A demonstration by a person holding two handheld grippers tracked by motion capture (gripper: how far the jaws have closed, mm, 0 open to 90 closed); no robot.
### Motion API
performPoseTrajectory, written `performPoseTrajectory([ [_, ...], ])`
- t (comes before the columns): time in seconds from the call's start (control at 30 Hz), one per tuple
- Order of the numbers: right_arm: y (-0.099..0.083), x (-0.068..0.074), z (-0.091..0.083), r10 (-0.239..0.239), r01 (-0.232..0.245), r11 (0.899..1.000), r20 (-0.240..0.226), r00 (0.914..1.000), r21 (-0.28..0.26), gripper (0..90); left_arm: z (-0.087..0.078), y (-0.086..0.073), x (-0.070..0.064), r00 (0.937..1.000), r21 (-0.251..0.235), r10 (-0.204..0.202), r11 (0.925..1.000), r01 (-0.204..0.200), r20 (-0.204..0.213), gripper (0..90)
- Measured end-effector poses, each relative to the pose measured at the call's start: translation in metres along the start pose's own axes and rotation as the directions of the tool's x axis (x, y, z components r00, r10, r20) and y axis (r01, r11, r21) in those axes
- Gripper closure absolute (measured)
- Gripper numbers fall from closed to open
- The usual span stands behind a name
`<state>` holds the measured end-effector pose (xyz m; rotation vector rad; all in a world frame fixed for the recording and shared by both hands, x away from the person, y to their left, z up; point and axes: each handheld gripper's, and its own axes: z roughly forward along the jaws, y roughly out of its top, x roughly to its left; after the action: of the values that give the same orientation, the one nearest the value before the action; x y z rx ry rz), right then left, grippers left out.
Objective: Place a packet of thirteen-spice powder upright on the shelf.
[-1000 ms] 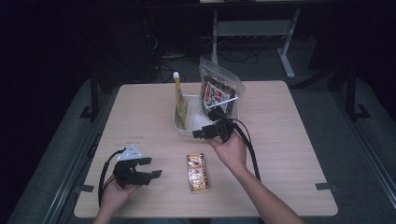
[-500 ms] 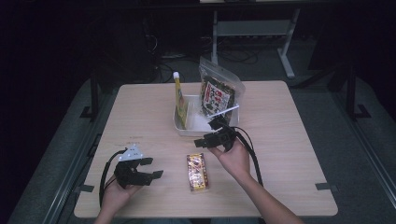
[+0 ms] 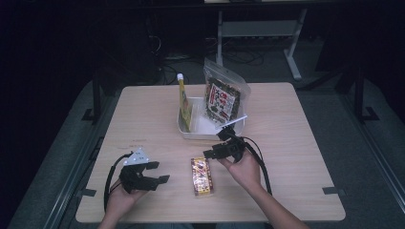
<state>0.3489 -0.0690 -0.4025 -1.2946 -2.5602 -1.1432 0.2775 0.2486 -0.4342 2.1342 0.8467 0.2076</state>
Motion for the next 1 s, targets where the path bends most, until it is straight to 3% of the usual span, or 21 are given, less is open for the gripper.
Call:
performPoseTrajectory([
  [0.8, -0.050, -0.002, 0.002, -0.052, 0.055, 0.995, -0.032, 0.9981, 0.087, 65.3, 0.014, 0.007, -0.011, 0.9995, 0.015, 0.017, 0.9997, -0.017, 0.028, 29.4],
  [1.0, -0.059, 0.002, 0.003, -0.071, 0.075, 0.991, -0.041, 0.9967, 0.109, 74.0, 0.015, 0.007, -0.013, 0.9992, 0.013, 0.022, 0.9997, -0.022, 0.033, 29.2],
])
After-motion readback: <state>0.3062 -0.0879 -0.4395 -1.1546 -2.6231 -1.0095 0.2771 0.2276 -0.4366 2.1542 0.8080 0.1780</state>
